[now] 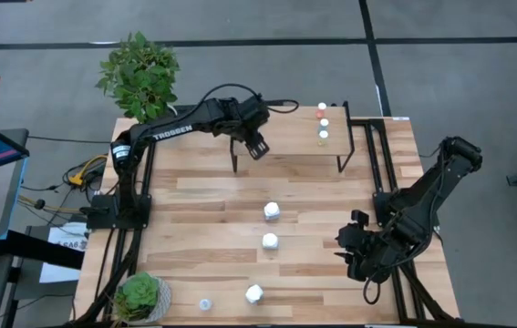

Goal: Pick and place medicine bottles onto shelf by color
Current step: Put the top transparent pill bottle on the shelf aligned with the other transparent pill bottle

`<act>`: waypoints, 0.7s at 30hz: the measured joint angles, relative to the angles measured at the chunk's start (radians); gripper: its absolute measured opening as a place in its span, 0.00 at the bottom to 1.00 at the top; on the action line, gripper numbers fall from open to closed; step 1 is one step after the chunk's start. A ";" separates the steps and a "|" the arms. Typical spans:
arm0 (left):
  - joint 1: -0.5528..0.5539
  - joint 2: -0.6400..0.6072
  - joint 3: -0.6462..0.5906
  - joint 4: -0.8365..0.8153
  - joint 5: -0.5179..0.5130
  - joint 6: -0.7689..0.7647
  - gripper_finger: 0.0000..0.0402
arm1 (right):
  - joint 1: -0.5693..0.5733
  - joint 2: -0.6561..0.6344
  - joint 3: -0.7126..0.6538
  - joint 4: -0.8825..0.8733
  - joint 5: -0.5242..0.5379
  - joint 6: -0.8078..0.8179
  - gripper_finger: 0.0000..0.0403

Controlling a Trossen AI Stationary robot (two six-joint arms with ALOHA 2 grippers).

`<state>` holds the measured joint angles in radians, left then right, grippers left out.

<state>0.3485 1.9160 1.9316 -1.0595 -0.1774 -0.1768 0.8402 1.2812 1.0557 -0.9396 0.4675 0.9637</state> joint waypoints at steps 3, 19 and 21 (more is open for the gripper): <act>-0.003 0.000 0.000 -0.002 0.038 0.000 0.39 | 0.000 0.000 0.000 -0.001 0.000 -0.002 0.55; 0.015 0.032 0.002 -0.040 -0.036 0.026 0.39 | 0.000 0.000 0.000 -0.002 0.000 0.004 0.55; 0.020 0.039 0.000 -0.041 -0.036 0.027 0.39 | 0.000 0.000 0.000 -0.002 0.000 0.004 0.55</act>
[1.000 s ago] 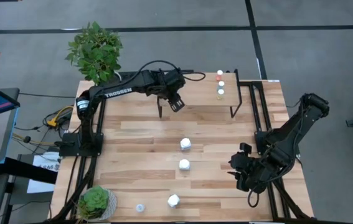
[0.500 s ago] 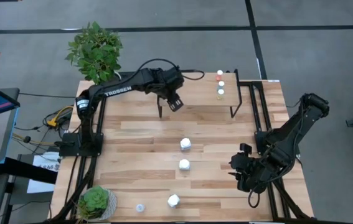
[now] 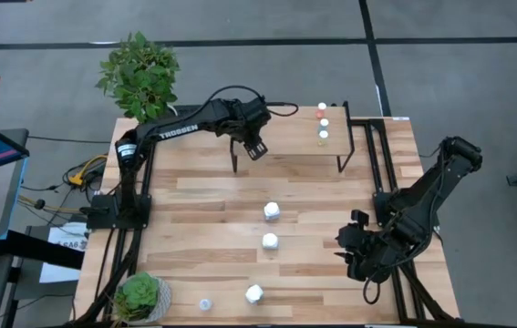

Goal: Pick and place medicine bottles onto shelf by color
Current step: Put the top transparent pill bottle on the shelf aligned with the other transparent pill bottle, then put the transparent pill bottle on the shelf aligned with the other transparent pill bottles

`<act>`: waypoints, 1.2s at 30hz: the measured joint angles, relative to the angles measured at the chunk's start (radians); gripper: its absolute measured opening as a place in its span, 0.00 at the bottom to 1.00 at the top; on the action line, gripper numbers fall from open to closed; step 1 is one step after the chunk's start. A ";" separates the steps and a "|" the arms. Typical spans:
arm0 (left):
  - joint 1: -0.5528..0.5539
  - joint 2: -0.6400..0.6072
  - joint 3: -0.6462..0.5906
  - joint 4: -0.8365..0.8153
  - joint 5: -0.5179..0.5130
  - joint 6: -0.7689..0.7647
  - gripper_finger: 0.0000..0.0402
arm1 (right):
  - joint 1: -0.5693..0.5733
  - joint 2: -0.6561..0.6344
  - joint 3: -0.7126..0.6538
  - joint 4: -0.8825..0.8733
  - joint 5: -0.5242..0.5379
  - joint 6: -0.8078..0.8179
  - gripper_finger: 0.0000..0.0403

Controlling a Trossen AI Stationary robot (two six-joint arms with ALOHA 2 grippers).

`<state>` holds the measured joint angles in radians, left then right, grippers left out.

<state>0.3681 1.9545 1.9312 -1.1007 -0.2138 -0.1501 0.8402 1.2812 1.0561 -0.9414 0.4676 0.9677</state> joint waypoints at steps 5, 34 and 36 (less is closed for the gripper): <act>0.000 -0.006 0.001 0.006 0.001 -0.001 0.39 | 0.000 0.000 0.000 0.000 0.000 0.000 0.55; -0.602 -0.077 0.077 -0.469 0.126 -0.060 0.39 | 0.005 0.000 0.000 0.017 0.001 0.082 0.55; -0.666 -0.076 0.077 -0.470 0.137 -0.073 0.39 | 0.005 0.000 0.000 0.022 0.001 0.087 0.55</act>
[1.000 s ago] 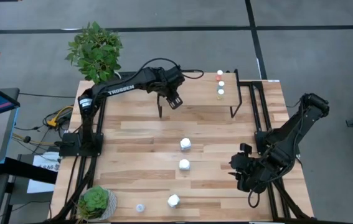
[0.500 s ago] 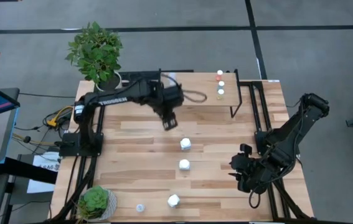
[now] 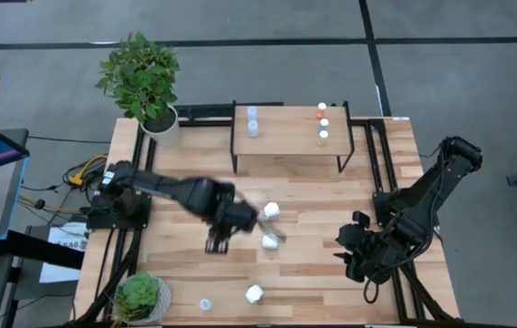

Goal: Pick and place medicine bottles onto shelf by color
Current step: Put the transparent pill bottle on the shelf aligned with the other transparent pill bottles

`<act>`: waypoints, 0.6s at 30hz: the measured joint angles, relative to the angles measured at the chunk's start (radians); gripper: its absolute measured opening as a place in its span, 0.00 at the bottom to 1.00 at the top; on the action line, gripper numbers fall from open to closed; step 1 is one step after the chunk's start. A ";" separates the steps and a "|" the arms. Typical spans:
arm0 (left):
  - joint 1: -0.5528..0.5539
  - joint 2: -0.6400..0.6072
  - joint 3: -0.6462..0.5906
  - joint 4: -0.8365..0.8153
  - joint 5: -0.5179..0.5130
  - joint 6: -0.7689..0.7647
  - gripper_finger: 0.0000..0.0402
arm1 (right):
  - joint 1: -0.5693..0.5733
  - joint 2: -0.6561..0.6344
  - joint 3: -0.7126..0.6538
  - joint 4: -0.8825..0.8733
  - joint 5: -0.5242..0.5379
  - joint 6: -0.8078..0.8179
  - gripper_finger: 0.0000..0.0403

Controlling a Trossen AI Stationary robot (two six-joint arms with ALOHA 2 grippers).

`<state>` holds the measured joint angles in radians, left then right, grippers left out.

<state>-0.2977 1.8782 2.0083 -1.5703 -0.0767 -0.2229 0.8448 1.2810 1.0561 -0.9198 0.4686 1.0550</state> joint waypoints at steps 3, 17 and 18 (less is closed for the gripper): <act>-0.095 0.000 0.000 0.000 0.005 -0.032 0.39 | 0.000 0.000 0.000 0.022 0.000 0.000 0.55; -0.446 0.044 -0.001 0.145 -0.040 -0.475 0.39 | -0.001 0.000 0.000 0.045 0.005 -0.013 0.55; -0.466 0.054 -0.001 0.148 -0.049 -0.487 0.39 | -0.001 0.000 0.000 0.044 0.005 -0.013 0.55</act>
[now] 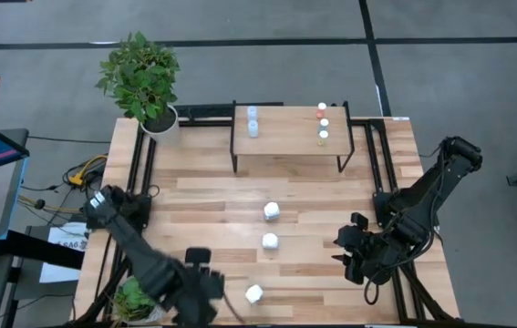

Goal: Pick and place medicine bottles onto shelf by color
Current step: Put the transparent pill bottle on the shelf aligned with the other transparent pill bottles

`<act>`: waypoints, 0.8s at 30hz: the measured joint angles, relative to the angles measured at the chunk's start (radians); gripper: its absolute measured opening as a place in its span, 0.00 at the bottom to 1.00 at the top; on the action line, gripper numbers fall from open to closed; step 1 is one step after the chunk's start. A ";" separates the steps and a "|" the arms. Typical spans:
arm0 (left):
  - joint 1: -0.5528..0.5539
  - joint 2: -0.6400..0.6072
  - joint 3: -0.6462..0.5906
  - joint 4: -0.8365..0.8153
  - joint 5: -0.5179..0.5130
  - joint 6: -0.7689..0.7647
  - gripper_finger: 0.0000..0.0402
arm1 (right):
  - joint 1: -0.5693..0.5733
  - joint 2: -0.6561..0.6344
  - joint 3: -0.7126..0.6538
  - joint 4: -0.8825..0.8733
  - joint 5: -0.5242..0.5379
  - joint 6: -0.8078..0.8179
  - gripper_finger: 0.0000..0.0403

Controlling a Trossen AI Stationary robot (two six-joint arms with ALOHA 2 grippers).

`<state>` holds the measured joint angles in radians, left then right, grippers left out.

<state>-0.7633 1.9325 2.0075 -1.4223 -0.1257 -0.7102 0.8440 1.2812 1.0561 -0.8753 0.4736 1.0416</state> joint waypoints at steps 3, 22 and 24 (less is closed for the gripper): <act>-0.042 0.046 0.000 0.015 0.009 -0.018 0.39 | 0.000 0.000 0.000 -0.001 0.000 0.000 0.55; -0.061 0.280 -0.001 0.105 0.085 -0.102 0.39 | 0.000 0.000 0.000 -0.002 -0.005 -0.003 0.55; -0.060 0.278 0.000 0.084 0.081 -0.097 0.39 | 0.000 0.000 0.000 -0.002 -0.005 -0.003 0.55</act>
<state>-0.8233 2.2100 2.0071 -1.3386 -0.0451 -0.8074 0.8440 1.2808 1.0561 -0.8768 0.4686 1.0389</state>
